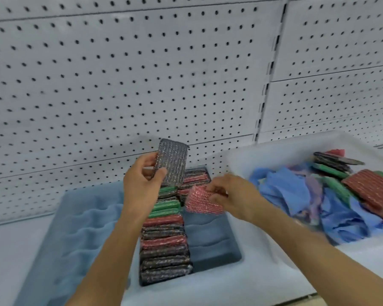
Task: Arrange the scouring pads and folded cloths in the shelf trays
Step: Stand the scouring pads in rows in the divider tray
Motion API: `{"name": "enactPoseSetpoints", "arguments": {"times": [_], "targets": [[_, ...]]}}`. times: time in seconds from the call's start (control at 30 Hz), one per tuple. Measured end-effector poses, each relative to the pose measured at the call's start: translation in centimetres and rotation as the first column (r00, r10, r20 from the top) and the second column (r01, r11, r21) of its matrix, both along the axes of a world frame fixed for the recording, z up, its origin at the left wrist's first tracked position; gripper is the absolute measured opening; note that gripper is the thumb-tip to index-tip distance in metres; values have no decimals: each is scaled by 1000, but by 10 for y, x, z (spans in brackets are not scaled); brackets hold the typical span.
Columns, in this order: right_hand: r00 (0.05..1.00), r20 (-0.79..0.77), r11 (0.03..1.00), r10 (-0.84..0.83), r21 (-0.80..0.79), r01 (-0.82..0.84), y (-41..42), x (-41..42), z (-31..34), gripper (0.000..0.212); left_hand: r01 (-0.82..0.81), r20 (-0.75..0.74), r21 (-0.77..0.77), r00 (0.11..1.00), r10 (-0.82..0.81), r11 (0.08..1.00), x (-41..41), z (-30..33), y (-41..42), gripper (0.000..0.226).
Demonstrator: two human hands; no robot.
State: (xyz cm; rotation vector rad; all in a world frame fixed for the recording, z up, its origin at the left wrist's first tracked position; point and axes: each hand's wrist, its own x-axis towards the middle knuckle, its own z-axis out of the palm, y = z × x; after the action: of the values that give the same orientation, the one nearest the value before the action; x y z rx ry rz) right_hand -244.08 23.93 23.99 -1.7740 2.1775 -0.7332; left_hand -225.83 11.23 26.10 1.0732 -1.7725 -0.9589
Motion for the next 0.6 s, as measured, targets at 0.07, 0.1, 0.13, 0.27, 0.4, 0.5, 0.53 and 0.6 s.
{"name": "enactPoseSetpoints", "arguments": {"times": [0.07,0.1,0.13,0.27,0.4,0.5,0.53,0.6], "targets": [[991,-133,998,18,66,-9,-13,10,-8,18,-3,-5,25,1000,3,1000,14,-3,4,31],[984,-175,998,22,68,-10,-19,15,-12,18,0,-11,36,1000,0,999,19,-4,6,31],[974,-224,998,24,62,-10,-25,19,-15,19,5,-20,44,1000,-5,999,23,-4,8,30],[899,-434,997,55,67,-28,-45,26,-25,16,23,-2,41,1000,-23,999,37,-7,12,30],[901,-424,996,89,55,-72,-51,22,-35,16,21,25,51,999,-23,998,49,-12,11,31],[907,-412,996,85,32,-79,-51,22,-41,12,19,36,65,999,-21,998,55,-17,12,32],[907,-413,996,86,34,-79,-51,23,-42,12,27,35,74,999,-30,997,56,-19,12,32],[910,-404,994,94,81,-66,-51,24,-41,16,52,47,93,997,-57,994,56,-21,14,32]]}}
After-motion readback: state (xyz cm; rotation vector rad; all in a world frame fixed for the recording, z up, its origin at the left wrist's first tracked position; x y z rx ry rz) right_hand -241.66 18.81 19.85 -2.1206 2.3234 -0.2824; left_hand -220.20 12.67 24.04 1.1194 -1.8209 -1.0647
